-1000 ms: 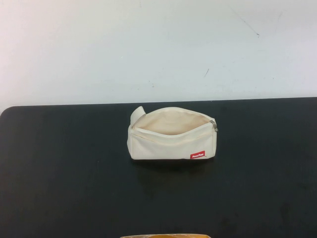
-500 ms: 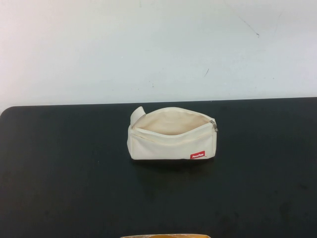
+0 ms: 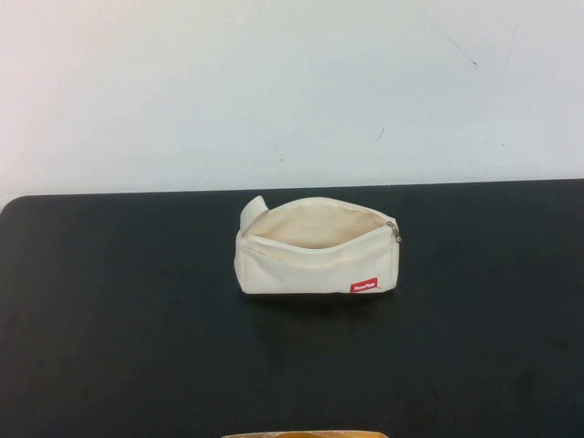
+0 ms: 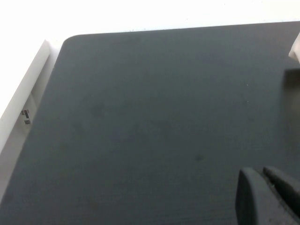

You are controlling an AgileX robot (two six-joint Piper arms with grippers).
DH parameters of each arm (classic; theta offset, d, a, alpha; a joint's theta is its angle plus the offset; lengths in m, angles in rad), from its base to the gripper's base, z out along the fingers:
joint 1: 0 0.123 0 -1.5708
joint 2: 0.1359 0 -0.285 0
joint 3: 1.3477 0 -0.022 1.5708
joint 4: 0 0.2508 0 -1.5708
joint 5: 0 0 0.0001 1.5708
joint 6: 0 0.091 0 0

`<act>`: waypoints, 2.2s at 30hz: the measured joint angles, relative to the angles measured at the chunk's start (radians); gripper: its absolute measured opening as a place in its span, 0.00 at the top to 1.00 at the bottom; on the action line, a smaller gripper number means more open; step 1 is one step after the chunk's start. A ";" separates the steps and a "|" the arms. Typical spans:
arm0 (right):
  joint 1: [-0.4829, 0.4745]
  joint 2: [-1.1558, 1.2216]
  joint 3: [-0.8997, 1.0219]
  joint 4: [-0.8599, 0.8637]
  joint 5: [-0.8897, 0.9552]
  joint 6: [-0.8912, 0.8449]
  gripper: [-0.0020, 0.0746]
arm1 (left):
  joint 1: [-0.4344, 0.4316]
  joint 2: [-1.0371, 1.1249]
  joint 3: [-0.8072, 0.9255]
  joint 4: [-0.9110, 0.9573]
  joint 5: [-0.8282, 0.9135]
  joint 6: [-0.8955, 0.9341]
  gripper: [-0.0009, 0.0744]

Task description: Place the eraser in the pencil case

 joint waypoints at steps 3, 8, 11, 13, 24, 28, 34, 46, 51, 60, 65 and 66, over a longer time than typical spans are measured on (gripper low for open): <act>0.000 -0.090 -0.002 -0.008 0.000 0.000 0.97 | 0.000 0.000 0.000 0.000 0.000 0.000 0.99; -0.055 -0.242 0.080 -0.110 0.000 0.000 0.97 | 0.000 0.000 0.000 0.000 0.000 0.000 0.99; -0.135 -0.359 0.240 -0.162 -0.032 0.000 0.98 | 0.000 0.000 0.000 0.000 0.000 0.000 0.99; -0.192 -0.439 0.411 -0.179 -0.107 0.000 0.97 | 0.000 0.000 0.000 0.000 0.000 0.000 0.99; -0.450 -0.941 1.545 -0.190 -0.728 0.086 0.98 | 0.000 0.000 0.000 0.000 0.000 0.000 0.99; -0.486 -1.108 1.905 -0.190 -0.902 0.089 0.98 | 0.000 0.000 0.000 0.000 0.000 0.000 0.99; -0.486 -1.341 2.285 -0.190 -1.024 0.089 0.98 | 0.000 0.000 0.000 0.000 0.000 0.000 0.99; -0.490 -1.361 2.400 -0.141 -0.888 0.156 0.98 | 0.000 0.000 0.000 0.000 0.000 0.000 0.99; -0.493 -1.361 2.400 -0.131 -0.880 0.158 0.98 | 0.000 0.000 0.000 0.000 0.000 0.000 0.99; -0.493 -1.361 2.400 -0.209 -0.880 0.315 0.98 | 0.000 0.000 0.000 0.000 0.000 0.000 0.99; -0.493 -1.361 2.400 -0.271 -0.880 0.409 0.98 | 0.000 0.000 0.000 0.000 0.000 0.000 0.99; -0.493 -1.361 2.400 -0.275 -0.880 0.416 0.98 | 0.000 0.000 0.000 0.000 0.000 0.000 0.99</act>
